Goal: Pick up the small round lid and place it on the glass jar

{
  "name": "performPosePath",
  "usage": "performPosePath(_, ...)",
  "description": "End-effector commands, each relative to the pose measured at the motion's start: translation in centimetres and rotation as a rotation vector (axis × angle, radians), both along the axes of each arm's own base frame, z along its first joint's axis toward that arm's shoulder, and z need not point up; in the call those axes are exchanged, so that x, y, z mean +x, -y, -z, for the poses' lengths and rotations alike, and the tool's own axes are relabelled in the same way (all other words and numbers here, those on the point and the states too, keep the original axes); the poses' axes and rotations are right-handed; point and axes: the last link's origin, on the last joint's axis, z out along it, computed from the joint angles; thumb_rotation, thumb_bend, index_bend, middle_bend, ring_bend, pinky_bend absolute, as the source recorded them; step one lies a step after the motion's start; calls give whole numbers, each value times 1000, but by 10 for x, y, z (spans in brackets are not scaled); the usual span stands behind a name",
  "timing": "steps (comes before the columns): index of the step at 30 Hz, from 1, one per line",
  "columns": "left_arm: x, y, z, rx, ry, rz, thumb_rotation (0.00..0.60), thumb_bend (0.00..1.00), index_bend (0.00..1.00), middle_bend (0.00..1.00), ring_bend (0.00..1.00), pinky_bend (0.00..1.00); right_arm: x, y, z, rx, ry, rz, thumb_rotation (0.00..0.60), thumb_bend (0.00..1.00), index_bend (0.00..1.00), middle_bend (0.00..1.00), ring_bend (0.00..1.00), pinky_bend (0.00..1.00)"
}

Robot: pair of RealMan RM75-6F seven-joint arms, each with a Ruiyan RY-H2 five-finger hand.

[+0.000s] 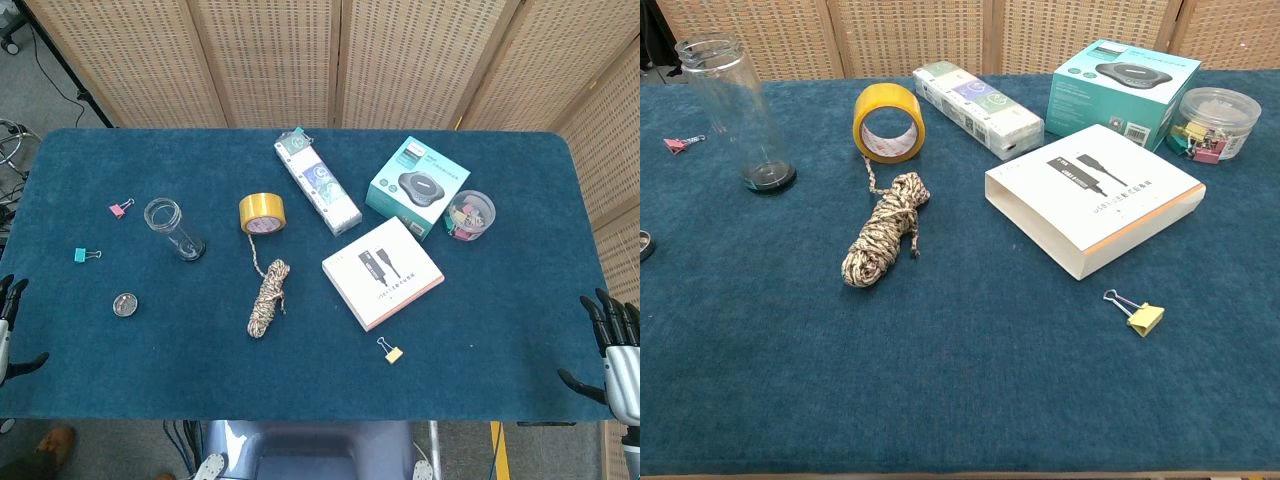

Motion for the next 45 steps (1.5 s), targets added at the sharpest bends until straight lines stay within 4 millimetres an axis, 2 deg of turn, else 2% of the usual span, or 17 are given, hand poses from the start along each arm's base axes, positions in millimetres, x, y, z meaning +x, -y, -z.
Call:
performPosePath(1, 1, -1, 3, -4, -24, 7, 600, 120, 0, 0, 0, 0, 0, 0, 1, 6, -1, -1, 600, 0, 0, 0, 0, 0)
performPosePath(8, 2, -4, 7, -25, 2, 20, 600, 123, 7, 0, 0, 0, 0, 0, 2, 17, 2, 3, 600, 0, 0, 0, 0, 0)
performPosePath(13, -5, -19, 16, -48, 51, 54, 600, 138, 203, 0, 0, 0, 0, 1, 2, 18, 11, 3, 600, 0, 0, 0, 0, 0)
performPosePath(20, -22, -40, 37, -101, 73, 30, 600, 241, 294, 0, 0, 0, 3, -2, -1, 14, 37, -8, 600, 0, 0, 0, 0, 0)
performPosePath(23, -26, -47, 47, -128, 95, 16, 600, 292, 314, 0, 0, 0, 3, -3, -2, 13, 48, -8, 600, 0, 0, 0, 0, 0)
performPosePath(32, -32, -75, 71, -170, 144, -10, 600, 345, 353, 0, 0, 0, 2, -1, -7, 6, 83, -3, 600, 0, 0, 0, 0, 0)
performPosePath(45, -31, -91, 93, -207, 162, -29, 600, 382, 421, 0, 0, 0, 2, 1, -8, -1, 92, -4, 600, 0, 0, 0, 0, 0)
